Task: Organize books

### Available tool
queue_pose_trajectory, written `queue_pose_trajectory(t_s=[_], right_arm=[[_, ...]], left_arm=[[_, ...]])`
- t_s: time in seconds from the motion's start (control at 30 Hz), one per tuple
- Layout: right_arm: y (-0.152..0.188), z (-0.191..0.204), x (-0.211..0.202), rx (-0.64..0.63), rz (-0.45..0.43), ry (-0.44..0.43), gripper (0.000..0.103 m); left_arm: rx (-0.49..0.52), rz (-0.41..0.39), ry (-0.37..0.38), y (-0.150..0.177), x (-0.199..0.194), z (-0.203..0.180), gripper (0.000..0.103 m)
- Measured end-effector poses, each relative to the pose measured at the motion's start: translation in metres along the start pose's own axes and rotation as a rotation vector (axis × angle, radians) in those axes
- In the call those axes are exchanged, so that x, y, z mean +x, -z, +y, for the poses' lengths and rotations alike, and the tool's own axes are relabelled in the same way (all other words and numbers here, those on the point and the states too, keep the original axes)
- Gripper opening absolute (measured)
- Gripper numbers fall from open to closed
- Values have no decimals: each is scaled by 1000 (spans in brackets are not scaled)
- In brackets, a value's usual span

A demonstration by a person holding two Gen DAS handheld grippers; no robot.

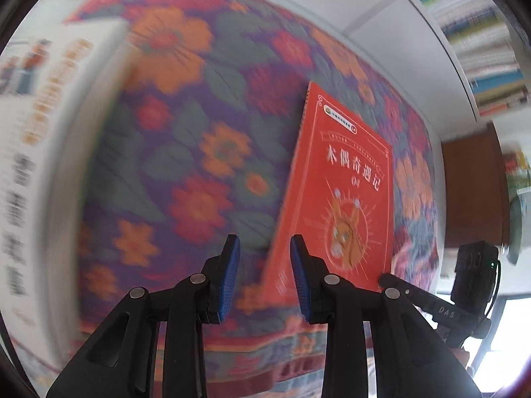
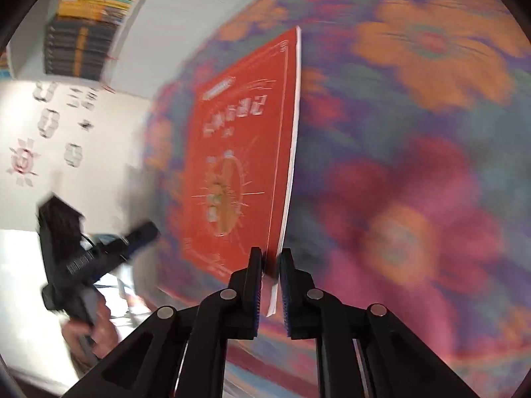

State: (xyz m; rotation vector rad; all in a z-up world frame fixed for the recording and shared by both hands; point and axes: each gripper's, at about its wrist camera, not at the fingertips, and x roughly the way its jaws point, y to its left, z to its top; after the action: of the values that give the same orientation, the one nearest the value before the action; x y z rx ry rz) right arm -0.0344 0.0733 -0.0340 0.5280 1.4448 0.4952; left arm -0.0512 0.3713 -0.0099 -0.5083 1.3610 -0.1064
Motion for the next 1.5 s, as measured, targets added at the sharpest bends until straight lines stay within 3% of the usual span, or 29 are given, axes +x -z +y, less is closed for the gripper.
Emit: queue_pose_trajectory(t_s=[0.1,0.13,0.27,0.4,0.47,0.53,0.7,0.83,1.03,1.27,1.5], right_arm=[[8,-12,-17,-67,-1,177,14],[6,-14,-21,-71,-21,188,14],[-6,-27,-35,-24,-90,113,16],[-19,-23,-33,-55,-105,138,17],[-24,-18,-29,-72,-103,138,23],[-24,-17,-26,-82,-99,126,39],[-27,-18,-15,-93,-90,118,44],[-30,-18,-10,-97,-108,61,59],[-33,-11,-6,-135,-122,70,60],[-33,1,-2,-161,-108,137,61],[-37,-8,-4,-136,-89,87,60]], left_arm=[[60,40,20,3,24,-21,28],[76,48,23,3,31,-28,28],[89,24,-12,4,39,-42,28],[64,23,-21,-1,42,-38,29],[57,31,-11,-4,43,-35,31],[73,31,-16,-6,43,-36,31],[92,26,-9,-9,45,-39,32],[66,9,23,-11,46,-38,32],[111,-1,-3,-9,49,-52,32],[145,25,9,1,51,-61,32],[110,46,92,-4,55,-48,32]])
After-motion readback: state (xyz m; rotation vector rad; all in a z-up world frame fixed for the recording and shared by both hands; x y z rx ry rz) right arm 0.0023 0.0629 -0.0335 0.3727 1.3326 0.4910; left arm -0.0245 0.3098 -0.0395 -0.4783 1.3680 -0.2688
